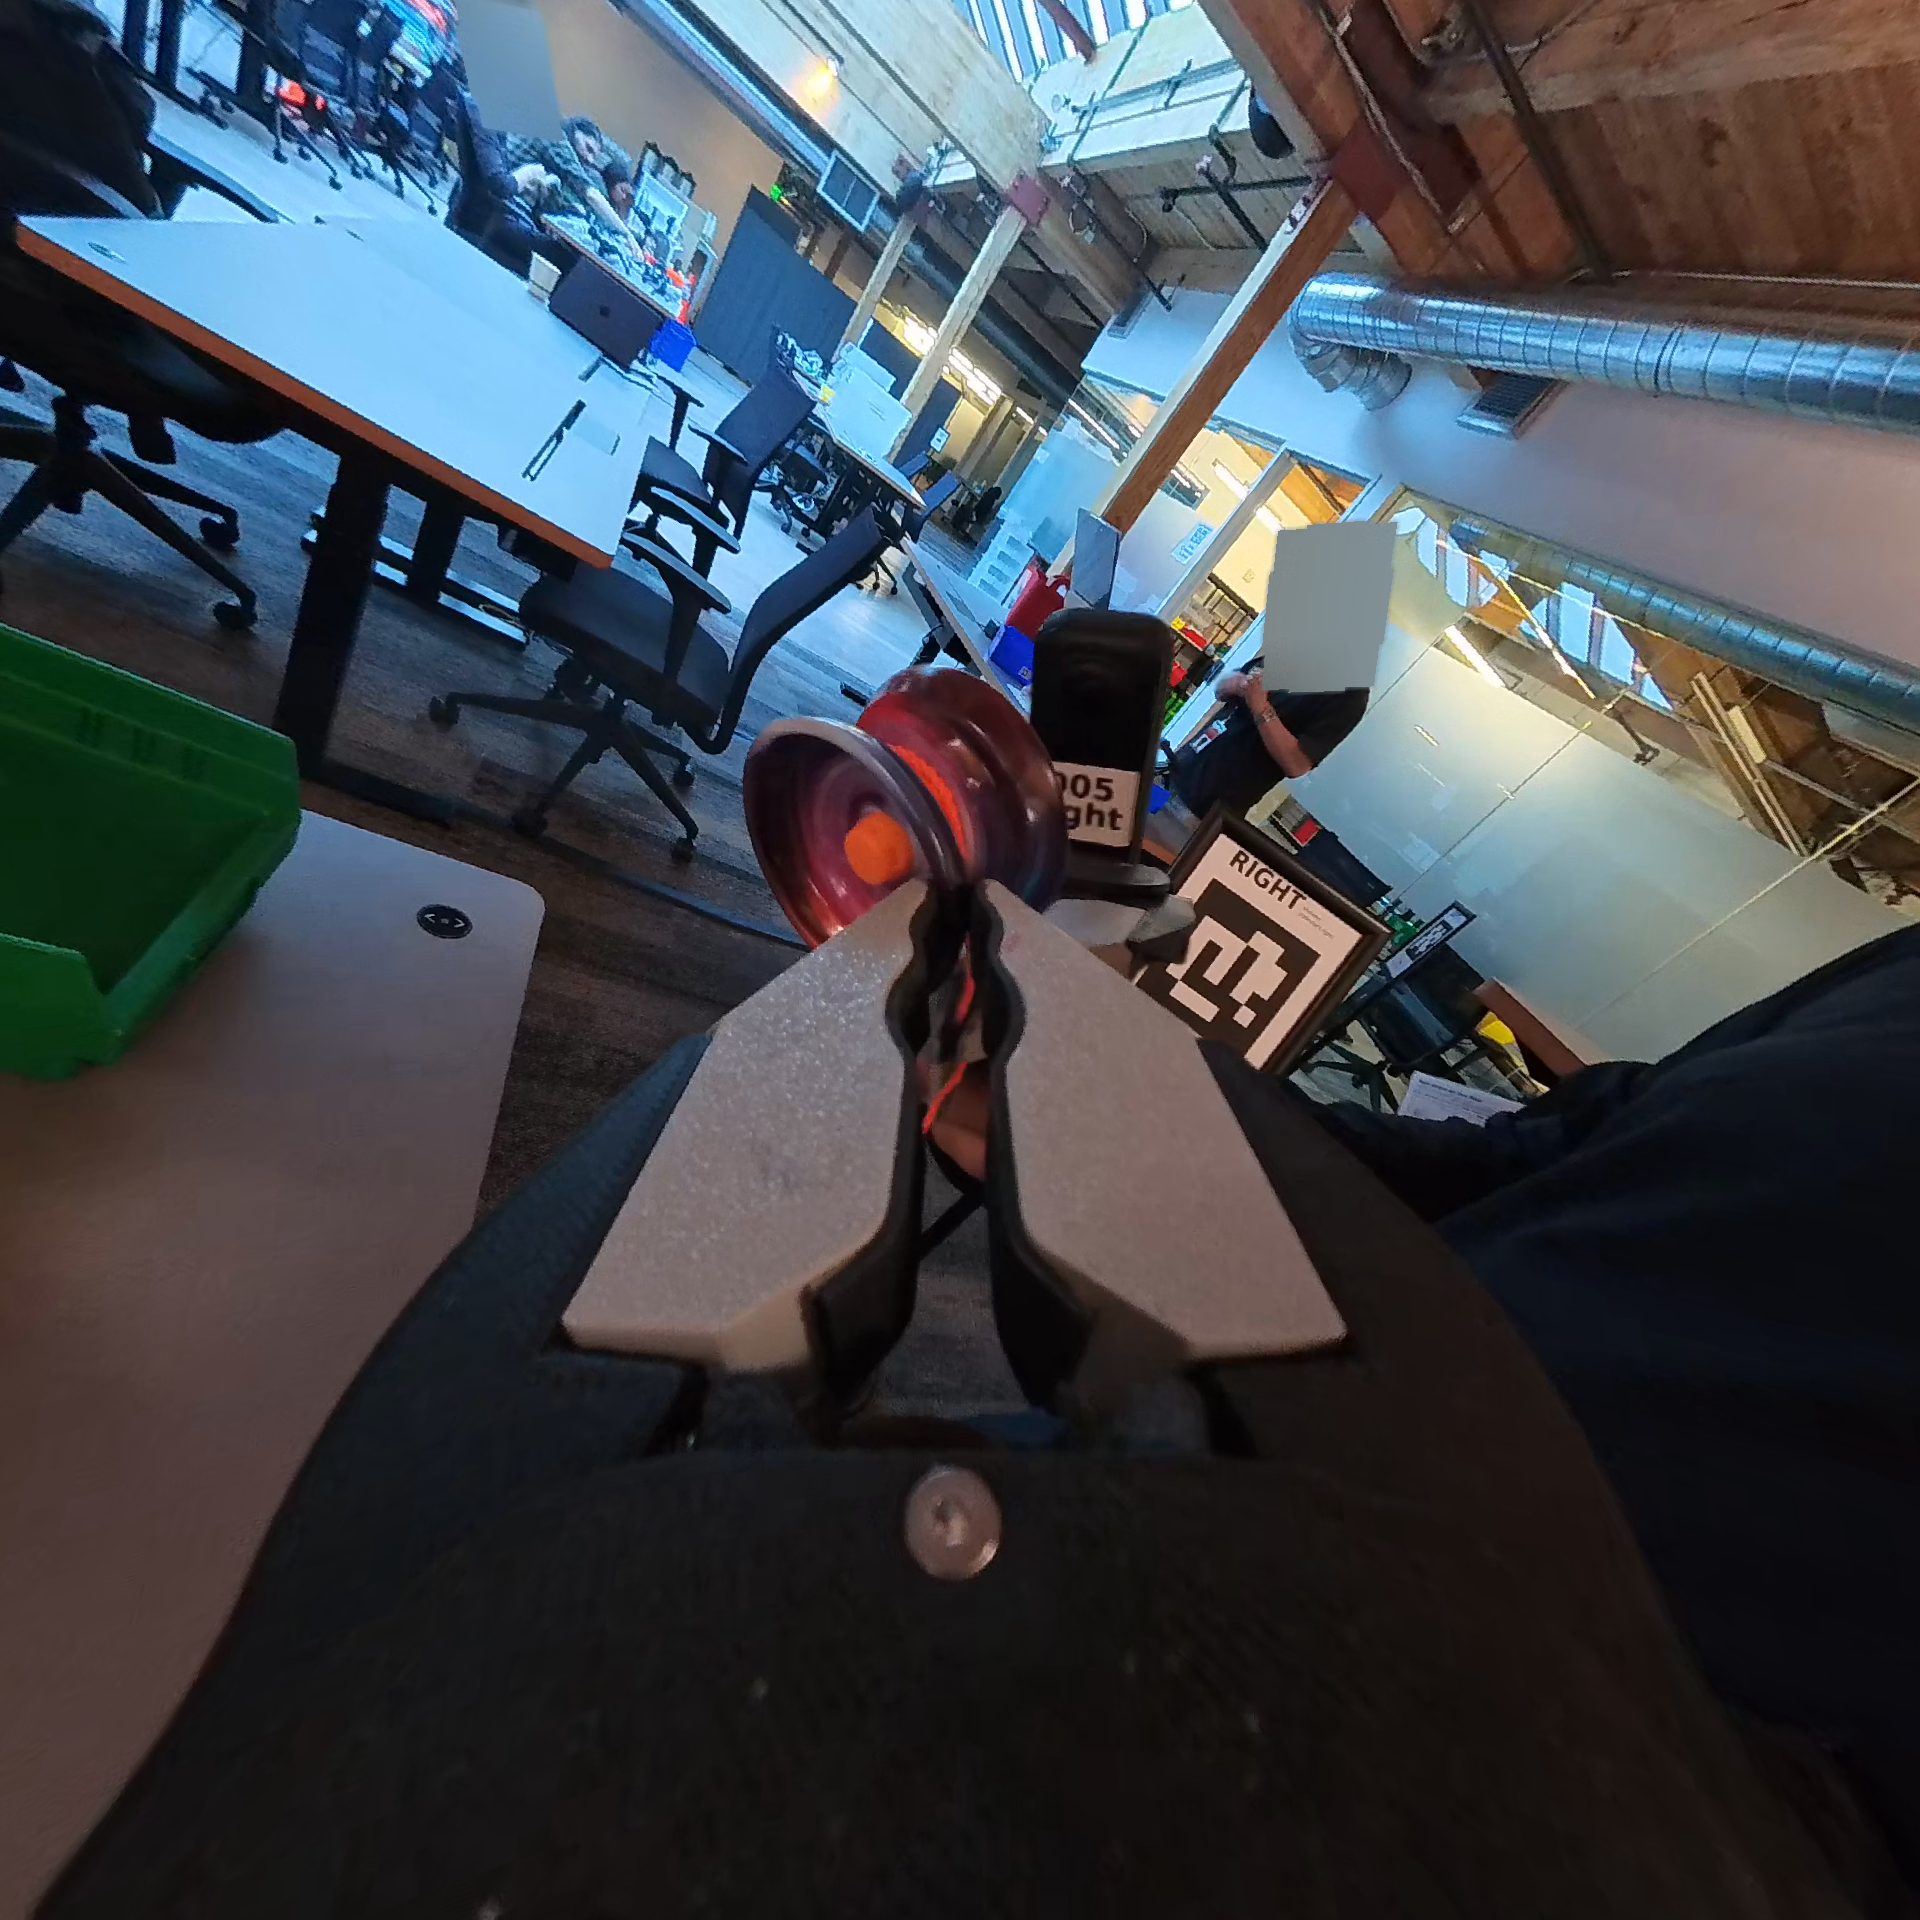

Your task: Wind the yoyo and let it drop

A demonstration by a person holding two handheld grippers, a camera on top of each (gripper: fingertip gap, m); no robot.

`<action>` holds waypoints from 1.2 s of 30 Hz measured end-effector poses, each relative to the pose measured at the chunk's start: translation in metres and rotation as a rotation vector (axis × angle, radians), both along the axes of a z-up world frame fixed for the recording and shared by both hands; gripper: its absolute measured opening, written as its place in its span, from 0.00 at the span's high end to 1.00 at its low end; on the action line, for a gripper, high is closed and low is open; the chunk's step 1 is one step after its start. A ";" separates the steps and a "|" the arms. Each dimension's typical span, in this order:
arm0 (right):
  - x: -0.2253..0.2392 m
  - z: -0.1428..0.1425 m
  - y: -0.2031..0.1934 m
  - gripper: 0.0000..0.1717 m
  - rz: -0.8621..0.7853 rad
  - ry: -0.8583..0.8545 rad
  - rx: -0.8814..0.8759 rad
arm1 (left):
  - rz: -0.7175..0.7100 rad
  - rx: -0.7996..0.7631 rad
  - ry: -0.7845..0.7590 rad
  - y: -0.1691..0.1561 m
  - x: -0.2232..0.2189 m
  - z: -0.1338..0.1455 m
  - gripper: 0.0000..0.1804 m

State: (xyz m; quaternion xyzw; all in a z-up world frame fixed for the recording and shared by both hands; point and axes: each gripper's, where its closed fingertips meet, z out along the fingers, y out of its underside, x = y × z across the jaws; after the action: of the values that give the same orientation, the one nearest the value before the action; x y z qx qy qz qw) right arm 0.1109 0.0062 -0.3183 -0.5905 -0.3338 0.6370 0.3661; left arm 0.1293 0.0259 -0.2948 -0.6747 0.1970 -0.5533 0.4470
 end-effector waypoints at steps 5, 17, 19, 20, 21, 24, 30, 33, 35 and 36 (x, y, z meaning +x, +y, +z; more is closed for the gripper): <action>-0.001 0.003 -0.007 1.00 0.031 -0.006 0.019 | 0.028 0.013 0.030 0.004 -0.006 -0.006 1.00; 0.023 0.061 0.004 1.00 0.080 0.250 -0.139 | -0.073 0.238 0.390 -0.004 -0.026 -0.040 0.99; 0.032 0.059 0.021 1.00 0.008 0.261 -0.163 | -0.141 0.234 0.389 -0.015 -0.026 -0.042 0.99; 0.037 0.057 0.031 1.00 -0.029 0.266 -0.186 | -0.173 0.255 0.403 -0.021 -0.026 -0.043 0.99; 0.043 0.053 0.041 1.00 -0.070 0.263 -0.212 | -0.194 0.300 0.412 -0.027 -0.026 -0.043 0.99; 0.059 0.036 0.060 1.00 -0.176 0.204 -0.227 | -0.220 0.460 0.318 -0.047 -0.025 -0.019 0.99; 0.079 0.079 0.050 1.00 -0.123 0.340 -0.184 | -0.124 0.460 0.130 -0.041 -0.046 0.012 1.00; 0.070 0.119 0.031 1.00 -0.051 0.334 -0.069 | -0.040 0.424 0.029 -0.030 -0.056 0.017 1.00; 0.058 0.143 0.019 1.00 -0.009 0.291 0.031 | -0.015 0.352 -0.050 -0.022 -0.059 0.013 1.00; 0.052 0.156 0.015 1.00 0.004 0.272 0.076 | -0.008 0.320 -0.085 -0.019 -0.061 0.010 1.00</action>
State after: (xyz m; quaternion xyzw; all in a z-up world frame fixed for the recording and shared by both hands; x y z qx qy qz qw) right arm 0.1633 0.0209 -0.1621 -0.4836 -0.3061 0.6989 0.4289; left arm 0.0687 0.0070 -0.2849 -0.5700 0.2661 -0.5447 0.5546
